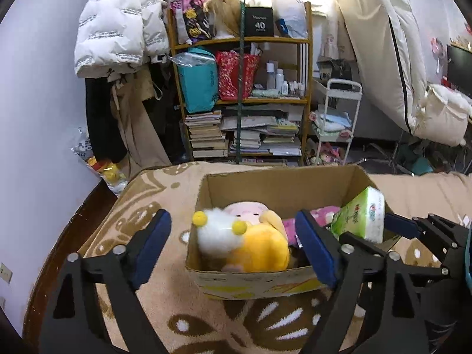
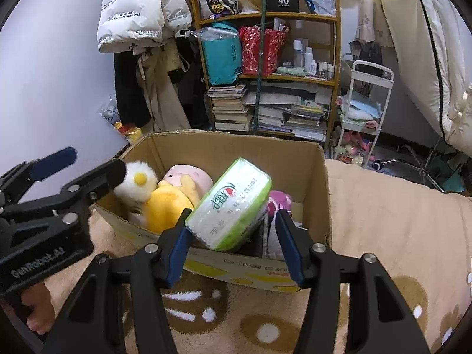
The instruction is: Organize soft objects
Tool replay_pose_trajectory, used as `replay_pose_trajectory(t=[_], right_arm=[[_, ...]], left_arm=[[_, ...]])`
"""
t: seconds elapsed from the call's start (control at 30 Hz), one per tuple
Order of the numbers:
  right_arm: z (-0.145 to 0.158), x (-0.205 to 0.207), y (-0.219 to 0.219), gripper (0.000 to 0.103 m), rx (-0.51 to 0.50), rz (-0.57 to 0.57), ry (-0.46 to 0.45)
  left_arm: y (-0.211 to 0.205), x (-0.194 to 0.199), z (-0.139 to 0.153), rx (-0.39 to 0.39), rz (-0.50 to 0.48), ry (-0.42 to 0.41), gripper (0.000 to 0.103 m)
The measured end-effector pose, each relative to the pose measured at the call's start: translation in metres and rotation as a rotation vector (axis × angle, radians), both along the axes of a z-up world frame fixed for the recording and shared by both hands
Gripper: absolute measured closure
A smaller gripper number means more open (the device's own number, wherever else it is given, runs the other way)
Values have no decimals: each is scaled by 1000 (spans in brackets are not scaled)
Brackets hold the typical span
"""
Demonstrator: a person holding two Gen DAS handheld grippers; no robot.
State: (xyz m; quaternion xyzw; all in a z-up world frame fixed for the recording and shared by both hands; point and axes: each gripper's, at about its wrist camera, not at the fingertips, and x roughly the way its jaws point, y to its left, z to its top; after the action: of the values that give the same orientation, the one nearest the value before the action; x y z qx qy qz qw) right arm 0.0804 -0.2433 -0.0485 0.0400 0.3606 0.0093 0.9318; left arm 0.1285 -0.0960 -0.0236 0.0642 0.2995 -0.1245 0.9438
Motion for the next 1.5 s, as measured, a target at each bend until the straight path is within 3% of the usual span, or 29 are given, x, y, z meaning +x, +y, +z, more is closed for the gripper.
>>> replay_pose_trajectory(t=[0.37,0.6,0.93,1.1,1.5], right_arm=[[31,-26,-13,16,25,-46,-97],[65,-58,-19,0,18,-81,-177],[109,-107,-22,0,-61,-79,-248],[124,-134,-26,0,-32,-85,-285],[117,-160,-19,0,-55,-109,-320]], left_arm=[[18,-26,21,29,61,-71,4],[34,-69,54,35,107,-171,1],[57,-111,79,20,121,-200,1],[66,-132,83,8,121,-208,1],[74,-160,71,4,122,-213,1]])
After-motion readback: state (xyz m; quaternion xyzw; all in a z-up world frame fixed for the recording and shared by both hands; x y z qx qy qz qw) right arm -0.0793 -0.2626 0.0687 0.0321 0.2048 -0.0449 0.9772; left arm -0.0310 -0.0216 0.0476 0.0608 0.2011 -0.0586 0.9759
